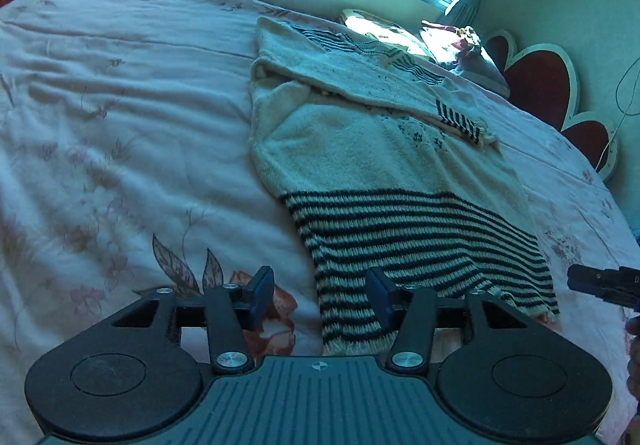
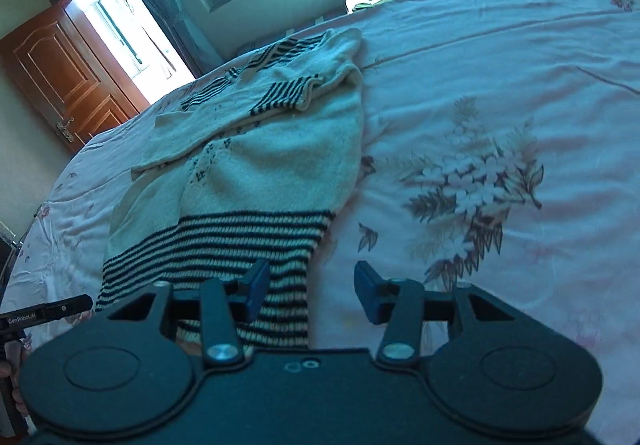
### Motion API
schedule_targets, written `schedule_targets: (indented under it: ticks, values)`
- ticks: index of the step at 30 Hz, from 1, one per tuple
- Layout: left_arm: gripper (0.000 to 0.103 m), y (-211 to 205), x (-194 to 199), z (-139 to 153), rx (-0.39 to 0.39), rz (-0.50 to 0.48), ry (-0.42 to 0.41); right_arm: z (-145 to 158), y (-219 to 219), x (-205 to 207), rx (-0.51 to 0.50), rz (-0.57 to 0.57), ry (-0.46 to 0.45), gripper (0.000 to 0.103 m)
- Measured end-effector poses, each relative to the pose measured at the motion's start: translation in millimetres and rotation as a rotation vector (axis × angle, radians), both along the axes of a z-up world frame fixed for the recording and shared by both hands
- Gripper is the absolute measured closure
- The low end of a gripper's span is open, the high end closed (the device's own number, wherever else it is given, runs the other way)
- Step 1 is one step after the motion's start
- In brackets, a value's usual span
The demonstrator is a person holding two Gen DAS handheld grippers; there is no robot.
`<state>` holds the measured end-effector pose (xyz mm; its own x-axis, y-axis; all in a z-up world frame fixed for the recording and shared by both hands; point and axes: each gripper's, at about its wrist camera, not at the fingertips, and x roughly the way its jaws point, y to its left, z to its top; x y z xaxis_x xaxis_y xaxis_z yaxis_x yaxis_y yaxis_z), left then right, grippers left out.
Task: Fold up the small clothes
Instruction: 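Grasp the striped hem with the left tool while the right tool grasps the hem too, then lift the striped hem with both tools and fold it toward the collar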
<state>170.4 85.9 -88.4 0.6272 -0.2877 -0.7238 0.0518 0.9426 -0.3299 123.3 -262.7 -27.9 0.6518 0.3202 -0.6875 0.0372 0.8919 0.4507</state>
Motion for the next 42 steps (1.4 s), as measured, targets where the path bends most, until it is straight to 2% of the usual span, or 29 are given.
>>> schedule_targets:
  ticks: [7, 17, 22, 23, 24, 26, 29, 31, 33, 36, 40, 42]
  values:
    - [0.051, -2.3, 3.9, -14.2, -0.108, 0.008, 0.045, -20.5, -2.6, 6.7, 0.105, -0.016, 0.039, 0.058]
    - [0.052, -10.3, 33.4, -18.7, -0.161, -0.013, 0.045, -28.4, -6.8, 37.9, 0.215, 0.044, 0.045, 0.058]
    - [0.052, -15.9, 41.8, -17.3, -0.145, -0.029, 0.049, -33.0, 1.0, 49.8, 0.278, 0.068, 0.052, 0.059]
    - [0.058, -16.6, 42.5, -17.3, -0.144, -0.028, 0.050, -33.4, 3.5, 50.2, 0.283, 0.080, 0.053, 0.059]
    - [0.071, -16.9, 42.4, -18.0, -0.142, -0.028, 0.054, -33.9, 6.2, 50.4, 0.287, 0.097, 0.055, 0.059]
    - [0.083, -15.4, 42.3, -21.9, -0.160, -0.029, 0.067, -33.8, 8.9, 48.8, 0.290, 0.116, 0.056, 0.061]
    - [0.085, -13.4, 38.7, -24.6, -0.178, -0.025, 0.065, -35.8, 7.3, 45.3, 0.298, 0.121, 0.067, 0.072]
    - [0.092, -13.8, 37.0, -25.5, -0.169, -0.031, 0.064, -38.4, 2.5, 44.1, 0.304, 0.107, 0.081, 0.094]
    - [0.096, -11.7, 34.4, -25.0, -0.174, -0.030, 0.055, -36.1, -3.1, 41.3, 0.311, 0.087, 0.066, 0.096]
    - [0.097, -3.9, 26.6, -21.5, -0.195, -0.015, 0.023, -22.9, -12.0, 34.5, 0.336, 0.070, 0.007, 0.096]
    - [0.097, 12.9, 13.2, -15.7, -0.227, 0.008, -0.017, -3.8, -15.0, 24.4, 0.311, 0.094, -0.054, 0.097]
    - [0.097, 17.8, 9.4, -17.3, -0.226, 0.008, -0.023, -5.9, -16.0, 23.6, 0.298, 0.099, -0.054, 0.097]
